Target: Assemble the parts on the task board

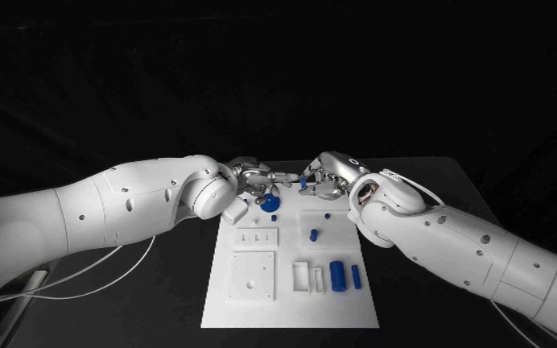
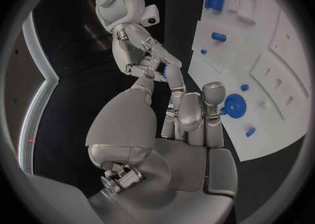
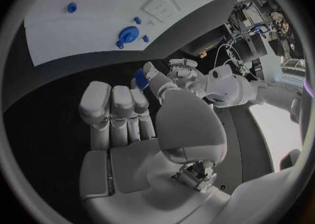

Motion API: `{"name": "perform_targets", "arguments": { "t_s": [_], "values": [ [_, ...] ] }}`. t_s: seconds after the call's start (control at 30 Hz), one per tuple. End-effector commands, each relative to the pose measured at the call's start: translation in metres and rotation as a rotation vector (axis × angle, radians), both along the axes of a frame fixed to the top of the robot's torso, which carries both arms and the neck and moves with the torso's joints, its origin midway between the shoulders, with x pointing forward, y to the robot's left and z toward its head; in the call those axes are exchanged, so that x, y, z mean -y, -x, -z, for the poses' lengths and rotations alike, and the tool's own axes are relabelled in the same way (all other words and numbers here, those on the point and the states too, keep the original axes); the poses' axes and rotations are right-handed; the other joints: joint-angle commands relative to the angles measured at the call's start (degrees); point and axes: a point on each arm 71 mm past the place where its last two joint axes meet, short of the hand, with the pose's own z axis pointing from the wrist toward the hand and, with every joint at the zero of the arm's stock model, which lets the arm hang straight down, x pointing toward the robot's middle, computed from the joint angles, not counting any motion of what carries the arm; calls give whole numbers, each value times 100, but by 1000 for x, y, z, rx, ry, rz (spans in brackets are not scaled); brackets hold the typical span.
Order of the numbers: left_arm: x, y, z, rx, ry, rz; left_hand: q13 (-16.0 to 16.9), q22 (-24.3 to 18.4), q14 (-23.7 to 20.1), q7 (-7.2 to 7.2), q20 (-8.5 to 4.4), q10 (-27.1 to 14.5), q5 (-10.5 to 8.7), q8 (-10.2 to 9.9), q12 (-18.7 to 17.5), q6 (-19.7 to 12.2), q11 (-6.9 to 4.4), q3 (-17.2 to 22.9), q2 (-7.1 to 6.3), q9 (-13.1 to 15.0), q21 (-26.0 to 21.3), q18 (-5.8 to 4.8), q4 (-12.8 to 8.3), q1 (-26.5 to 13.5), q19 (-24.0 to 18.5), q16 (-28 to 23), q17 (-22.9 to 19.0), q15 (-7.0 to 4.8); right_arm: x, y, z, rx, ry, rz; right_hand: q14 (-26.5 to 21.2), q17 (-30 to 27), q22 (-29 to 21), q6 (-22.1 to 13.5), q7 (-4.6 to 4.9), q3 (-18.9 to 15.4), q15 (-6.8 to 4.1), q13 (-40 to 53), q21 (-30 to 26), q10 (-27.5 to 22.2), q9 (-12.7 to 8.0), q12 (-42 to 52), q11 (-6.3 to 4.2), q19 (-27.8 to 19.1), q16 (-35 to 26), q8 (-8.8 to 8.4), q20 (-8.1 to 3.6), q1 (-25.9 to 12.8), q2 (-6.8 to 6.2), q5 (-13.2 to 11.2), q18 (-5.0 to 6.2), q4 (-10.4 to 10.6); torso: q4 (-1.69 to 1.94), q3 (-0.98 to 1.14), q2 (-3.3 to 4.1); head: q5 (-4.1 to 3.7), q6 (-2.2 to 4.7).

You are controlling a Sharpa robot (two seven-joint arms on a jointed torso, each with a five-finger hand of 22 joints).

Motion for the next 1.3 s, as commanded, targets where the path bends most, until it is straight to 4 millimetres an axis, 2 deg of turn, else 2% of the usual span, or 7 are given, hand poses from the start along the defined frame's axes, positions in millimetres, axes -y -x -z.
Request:
{"name": "perform_targets", "arguments": {
  "t_s": [0.03, 0.1, 0.2, 0.37, 0.7, 1.03, 1.3],
  "values": [
    [0, 0, 2, -27, -76, 2, 53, 37, 16, -3, -28, 155, -26, 16, -34, 46, -26, 61, -59, 99, -16, 33, 108, 20, -15, 4, 6, -9, -3, 3, 1, 12, 39, 5, 37, 3, 738, 163, -69, 39, -22, 13, -1, 33, 10, -15, 13, 97, -32, 19, -20, 8, -15, 24, -66, 3, 4, 1, 8, -7, -19],
    [1, 0, 2, -32, -85, -1, 94, 56, 19, -3, -12, 139, 152, 9, -22, 83, -30, 130, 44, 213, -31, 43, 85, 1, -18, 6, 3, -4, -6, 5, 1, 10, 41, -3, 37, 4, 737, 162, -66, 48, -23, 12, -4, 32, 10, -17, 13, 97, -32, 20, -22, 19, -12, 21, -65, -4, 5, 2, 11, -9, -26],
    [2, 0, 3, -38, -97, -2, 181, 150, 17, -15, -6, 126, 105, 4, -37, 29, -23, 181, 28, 562, -85, 51, 52, -68, -2, 9, -32, -3, -8, 7, 1, 9, 42, -11, 35, 2, 741, 166, -66, 49, -24, 13, 10, 32, 10, -18, 14, 99, -38, 21, -23, 20, -14, 21, -67, -9, -2, 7, 10, -9, -37],
    [6, 0, 4, -44, -115, 6, 206, 233, 7, -25, -5, 127, 56, 11, -68, 16, -29, 177, -28, 751, -161, 44, 120, -75, 14, 5, -65, -4, -11, 9, 2, 7, 43, -21, 36, 3, 742, 166, -67, 49, -24, 13, 13, 31, 10, -20, 13, 101, -39, 20, -25, 16, -12, 20, -68, -10, 8, 5, 11, -21, -39],
    [11, -1, 4, -39, -134, 19, 212, 260, -5, 8, 3, 106, 52, 7, -89, -143, -9, 178, -48, 800, -254, 51, 142, -62, -4, -47, -146, 12, -16, 14, 8, 3, 59, -35, 39, 10, 742, 160, -65, 37, -26, 15, 13, 33, 8, -23, 13, 106, -40, 19, -29, 16, -11, 19, -70, -21, 9, 0, 21, -14, -42],
    [15, 0, 4, -42, -137, 44, 206, 298, -3, -13, 2, 114, 44, 8, -98, -48, -18, 175, -28, 813, -290, 49, 130, -60, 8, -48, -150, 5, -17, 14, 11, 9, 76, -22, 42, 14, 745, 170, -69, 37, -28, 20, 21, 42, 10, -18, 11, 112, -41, 21, -31, 16, -15, 19, -72, -22, 4, -2, 23, -4, -49],
    [20, 2, 5, -55, -141, 77, 197, 391, -3, -34, -7, 125, 108, 8, -108, 57, -23, 126, 166, 851, -362, 35, -135, -8, 18, -39, -137, -3, -18, 14, 12, 10, 77, -19, 44, 17, 750, 173, -69, 43, -30, 25, 39, 47, 9, -16, 10, 118, -46, 20, -33, 16, -13, 19, -75, -22, 2, 0, 30, -16, -50]
  ]
}}
